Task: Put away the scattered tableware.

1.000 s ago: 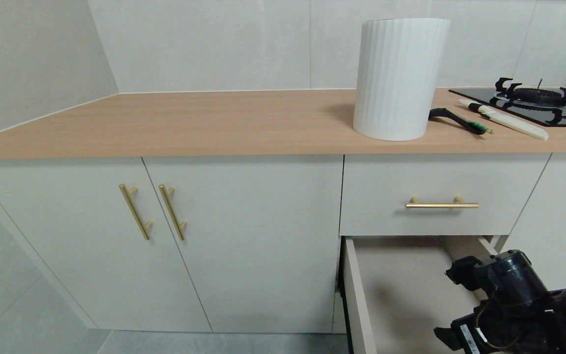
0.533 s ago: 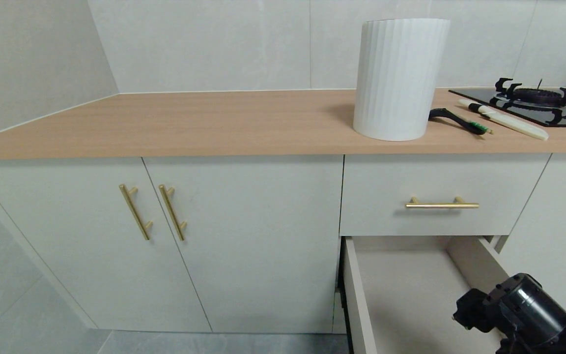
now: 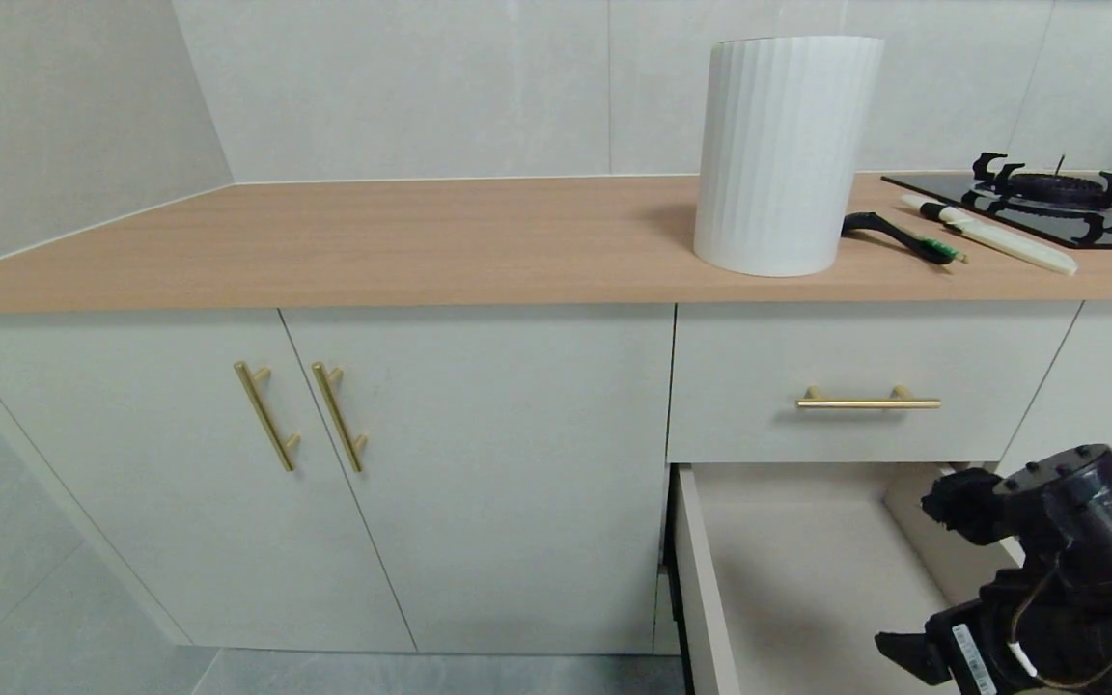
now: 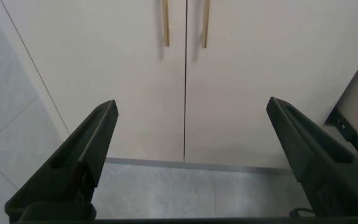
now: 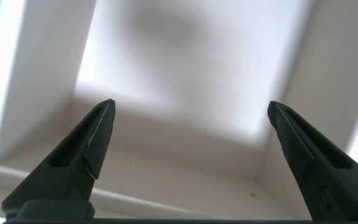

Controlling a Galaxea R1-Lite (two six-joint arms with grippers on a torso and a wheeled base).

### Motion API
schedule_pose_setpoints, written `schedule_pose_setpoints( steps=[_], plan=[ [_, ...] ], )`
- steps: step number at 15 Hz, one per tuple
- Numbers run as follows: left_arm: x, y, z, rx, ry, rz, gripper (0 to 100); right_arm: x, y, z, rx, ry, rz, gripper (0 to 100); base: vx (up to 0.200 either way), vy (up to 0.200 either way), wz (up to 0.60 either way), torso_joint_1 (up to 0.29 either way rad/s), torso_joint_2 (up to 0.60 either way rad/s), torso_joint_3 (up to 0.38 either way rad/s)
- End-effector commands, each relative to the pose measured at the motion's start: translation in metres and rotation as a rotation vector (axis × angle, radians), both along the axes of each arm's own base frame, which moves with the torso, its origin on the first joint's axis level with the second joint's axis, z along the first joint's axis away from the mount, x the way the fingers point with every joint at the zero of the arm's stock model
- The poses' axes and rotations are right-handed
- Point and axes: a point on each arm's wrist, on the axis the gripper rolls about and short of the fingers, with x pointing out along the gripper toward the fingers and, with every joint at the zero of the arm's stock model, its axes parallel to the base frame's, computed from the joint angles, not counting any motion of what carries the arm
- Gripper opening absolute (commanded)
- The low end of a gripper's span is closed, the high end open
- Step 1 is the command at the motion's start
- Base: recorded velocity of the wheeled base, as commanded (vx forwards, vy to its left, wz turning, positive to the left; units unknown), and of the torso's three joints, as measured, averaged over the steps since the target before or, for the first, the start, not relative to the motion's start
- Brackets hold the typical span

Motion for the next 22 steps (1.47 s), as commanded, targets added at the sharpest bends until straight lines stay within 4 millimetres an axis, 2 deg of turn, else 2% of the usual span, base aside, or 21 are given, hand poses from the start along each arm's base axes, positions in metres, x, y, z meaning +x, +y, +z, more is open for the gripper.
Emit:
schedule_pose_setpoints(
  steps=[1,6,10,20,22],
  plan=[
    [0.000,0.000,0.000,-0.001,0.000,0.000,100,0.000,-0.013,0.018,0.034,-0.084,-0.049,100,0.000,0.000,0.00,0.000,0.00,0.000],
    [0.000,0.000,0.000,-0.001,0.000,0.000,100,0.001,-0.024,0.022,-0.008,-0.113,-0.050,100,0.000,0.000,0.00,0.005,-0.02,-0.012],
    [0.000,0.000,0.000,-0.001,0.000,0.000,100,0.000,-0.024,0.023,-0.011,-0.116,-0.047,100,0.000,0.000,0.00,0.079,-0.26,-0.253],
    [0.000,0.000,0.000,-0.001,0.000,0.000,100,0.001,-0.024,0.020,-0.018,-0.102,-0.046,100,0.000,0.000,0.00,0.186,-0.50,-0.292],
    [0.000,0.000,0.000,-0.001,0.000,0.000,100,0.000,-0.025,0.026,-0.022,-0.132,-0.037,100,0.000,0.000,0.00,0.129,-0.25,-0.149]
  ],
)
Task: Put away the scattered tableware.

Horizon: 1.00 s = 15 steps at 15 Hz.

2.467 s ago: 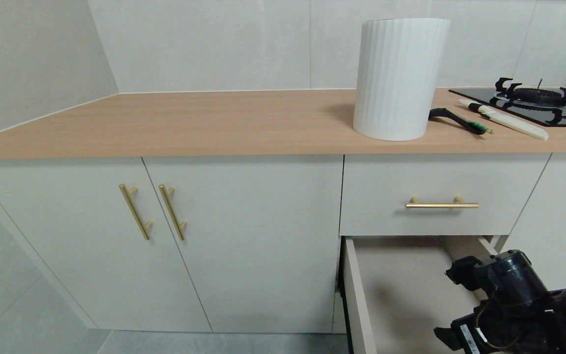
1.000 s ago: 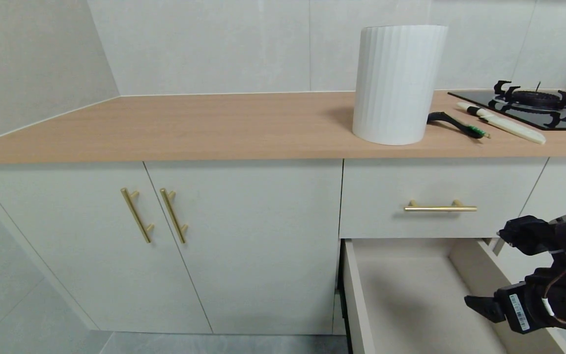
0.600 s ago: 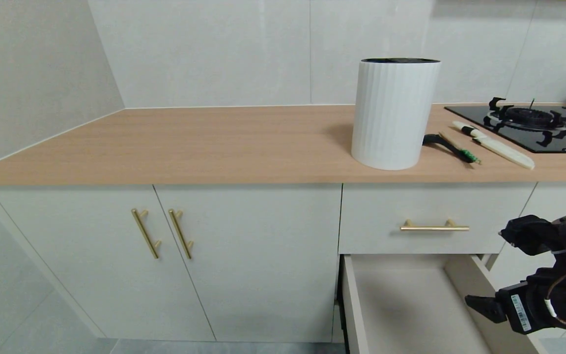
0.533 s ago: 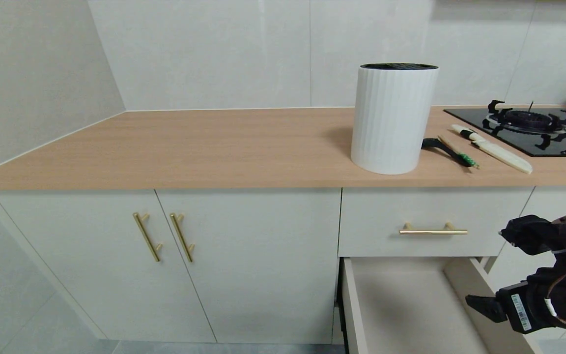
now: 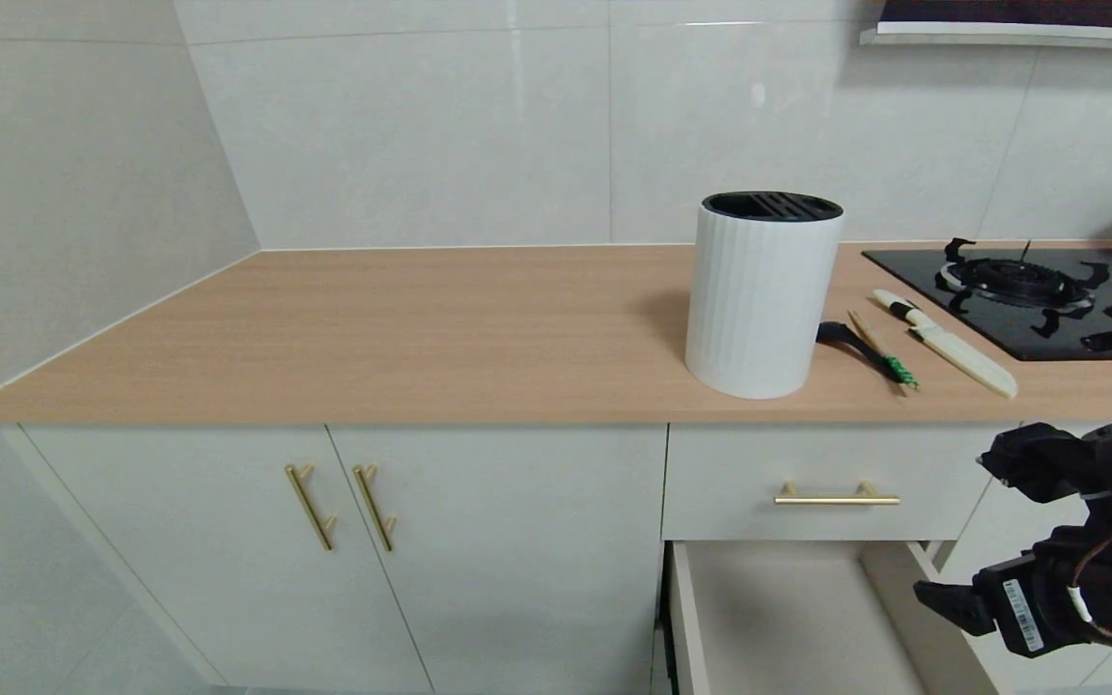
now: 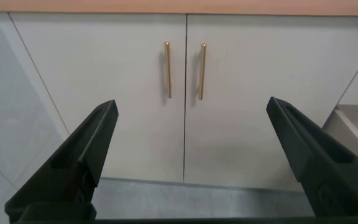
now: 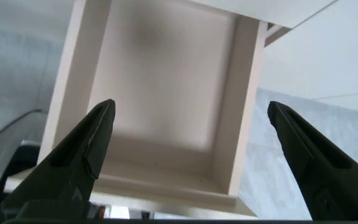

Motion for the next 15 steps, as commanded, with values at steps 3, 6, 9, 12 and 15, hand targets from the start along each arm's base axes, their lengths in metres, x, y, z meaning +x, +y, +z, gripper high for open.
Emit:
schedule_pose_setpoints(
  steps=[3,6,9,12,15],
  plan=[
    [0.000,0.000,0.000,-0.001,0.002,0.001,100,0.016,-0.009,0.058,0.047,-0.191,-0.043,100,0.000,0.000,0.00,0.023,-0.05,-0.031],
    [0.000,0.000,0.000,-0.001,0.002,0.001,100,0.070,-0.010,0.100,0.047,-0.170,-0.113,100,0.000,0.000,0.00,0.000,0.00,0.000],
    [0.000,0.000,0.000,0.001,0.002,0.001,100,0.116,-0.007,0.094,0.062,-0.144,-0.157,100,0.000,0.000,0.00,0.000,0.00,0.000],
    [0.000,0.000,0.000,-0.001,0.002,0.001,100,0.152,-0.010,0.070,0.070,-0.144,-0.193,100,0.000,0.000,0.00,0.000,0.00,0.000],
    [0.000,0.000,0.000,-0.001,0.002,0.001,100,0.179,-0.016,0.055,0.074,-0.171,-0.224,100,0.000,0.000,0.00,0.000,0.00,0.000]
  ],
)
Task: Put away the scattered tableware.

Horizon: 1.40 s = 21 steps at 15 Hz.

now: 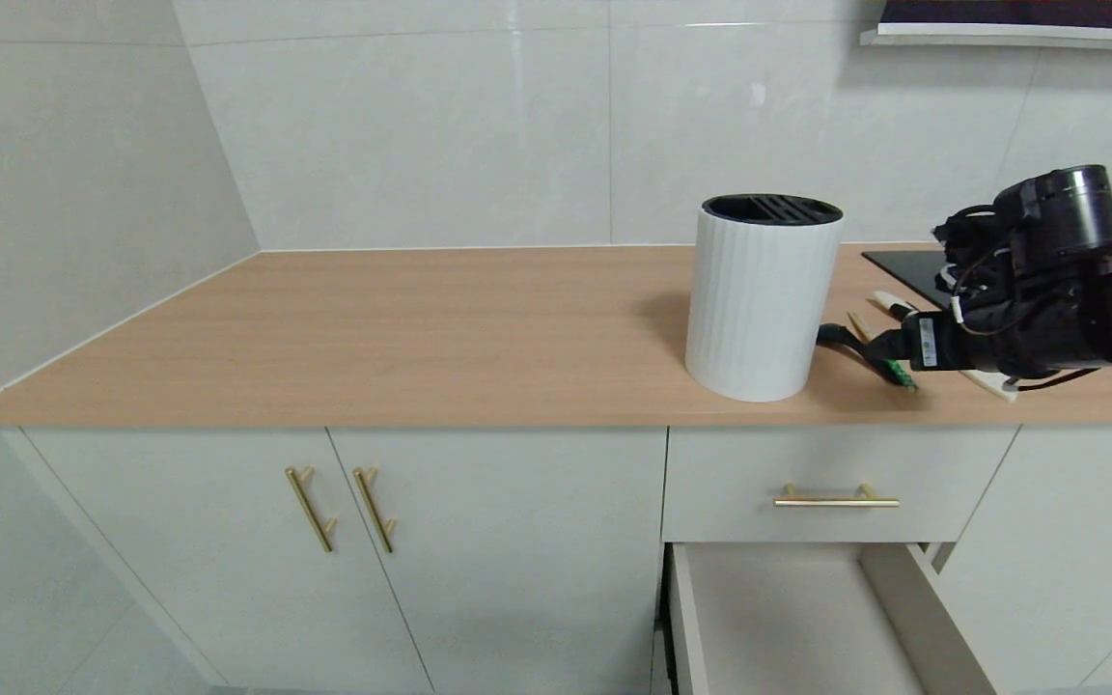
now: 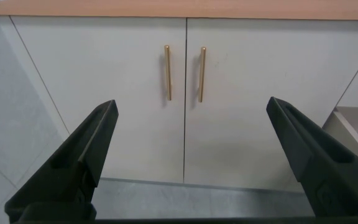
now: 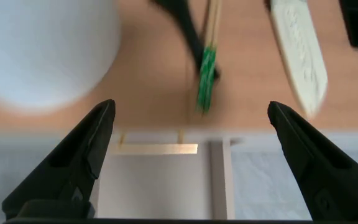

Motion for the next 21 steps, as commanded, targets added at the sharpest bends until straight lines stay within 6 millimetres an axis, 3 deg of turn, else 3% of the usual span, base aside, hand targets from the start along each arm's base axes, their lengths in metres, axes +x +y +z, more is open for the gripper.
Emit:
schedule_pose_setpoints(
  steps=[1,9,10,14,17,19,21],
  plan=[
    [0.000,0.000,0.000,-0.001,0.000,0.000,100,0.022,-0.005,-0.025,-0.011,0.065,-0.025,100,0.000,0.000,0.00,0.000,0.00,0.000],
    [0.000,0.000,0.000,-0.001,0.000,0.000,100,0.032,-0.012,-0.038,-0.014,0.102,-0.044,100,0.000,0.000,0.00,0.000,0.00,0.000],
    [0.000,0.000,0.000,-0.001,0.000,0.000,100,0.033,-0.012,-0.039,-0.014,0.105,-0.046,0,0.000,0.000,0.00,0.000,0.00,0.000],
    [0.000,0.000,0.000,-0.001,0.000,0.000,100,0.035,-0.016,-0.040,-0.014,0.107,-0.056,0,0.000,0.000,0.00,0.000,0.00,0.000],
    [0.000,0.000,0.000,-0.001,0.000,0.000,100,0.018,-0.018,-0.014,-0.005,0.039,-0.060,0,0.000,0.000,0.00,0.000,0.00,0.000],
    [0.000,0.000,0.000,-0.001,0.000,0.000,100,-0.023,-0.021,0.016,0.026,0.003,-0.069,0,0.000,0.000,0.00,0.000,0.00,0.000],
    [0.000,0.000,0.000,-0.001,0.000,0.000,100,-0.064,-0.025,0.032,0.042,-0.005,-0.072,0,0.000,0.000,0.00,0.000,0.00,0.000]
  ],
)
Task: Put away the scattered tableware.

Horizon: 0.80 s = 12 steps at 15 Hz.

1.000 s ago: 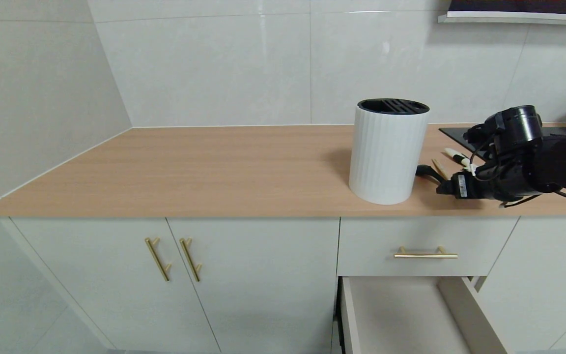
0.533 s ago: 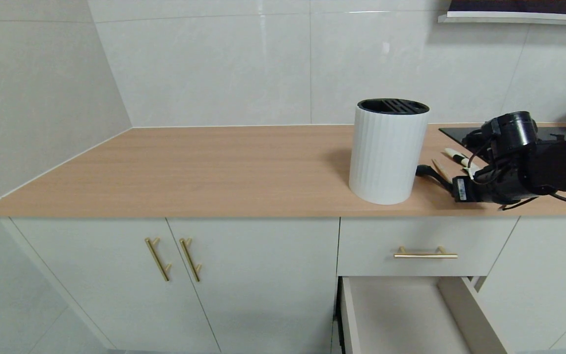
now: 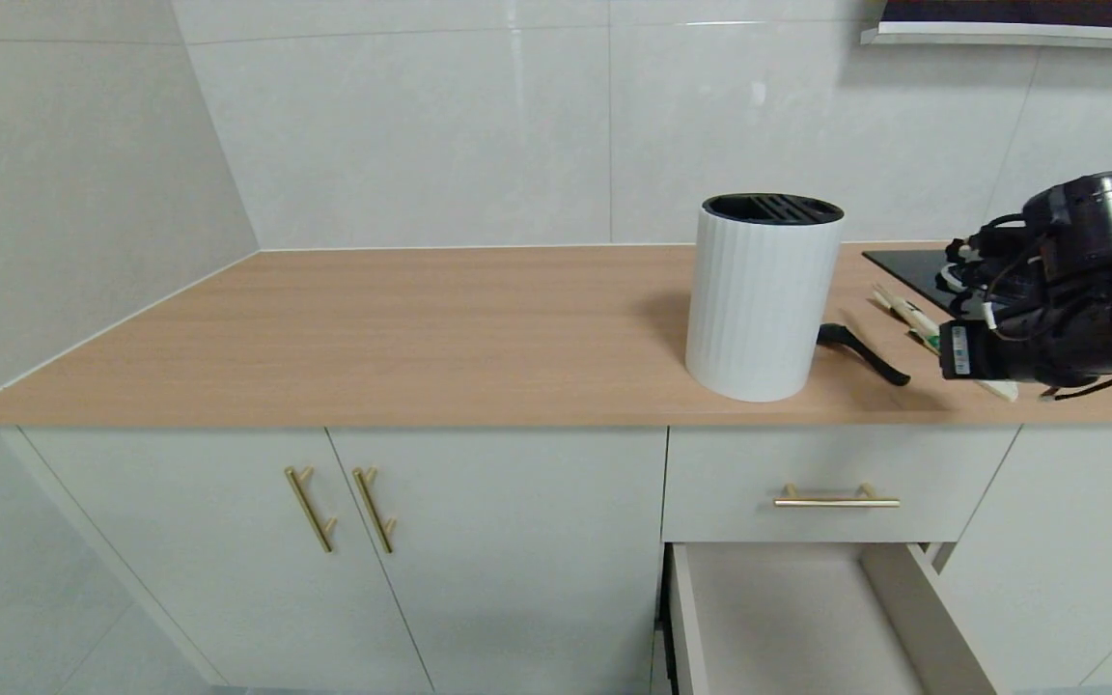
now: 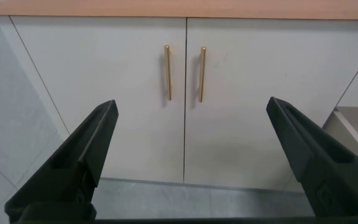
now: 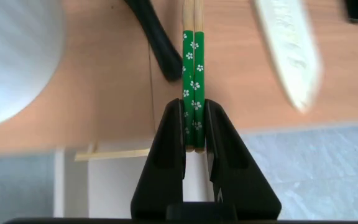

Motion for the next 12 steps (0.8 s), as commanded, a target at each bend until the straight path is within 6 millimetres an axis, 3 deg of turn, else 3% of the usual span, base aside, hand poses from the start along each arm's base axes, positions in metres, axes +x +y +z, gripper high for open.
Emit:
schedule_pose_setpoints(
  steps=[1,3,4,7,10,12],
  plan=[
    [0.000,0.000,0.000,0.000,0.001,0.000,100,-0.069,-0.006,0.029,0.023,-0.045,0.002,0,0.000,0.000,0.00,0.000,0.00,0.000],
    [0.000,0.000,0.000,0.000,0.001,0.000,100,-0.091,-0.008,0.027,0.037,-0.042,0.022,0,0.000,0.000,0.00,0.000,0.00,0.000],
    [0.000,0.000,0.000,0.000,0.001,0.000,100,-0.120,-0.009,0.025,0.066,-0.039,0.070,0,0.000,0.000,0.00,0.000,0.00,0.000],
    [0.000,0.000,0.000,0.000,0.001,0.000,100,-0.170,-0.014,0.027,0.128,-0.026,0.170,0,0.000,0.000,0.00,0.000,0.00,0.000],
    [0.000,0.000,0.000,0.000,0.001,0.000,100,-0.201,-0.013,0.023,0.080,0.097,0.383,0,0.000,0.000,0.00,0.000,0.00,0.000],
    [0.000,0.000,0.000,0.000,0.001,0.000,100,-0.208,-0.008,0.013,0.070,0.213,0.496,0,0.000,0.000,0.00,0.000,0.00,0.000]
  ],
)
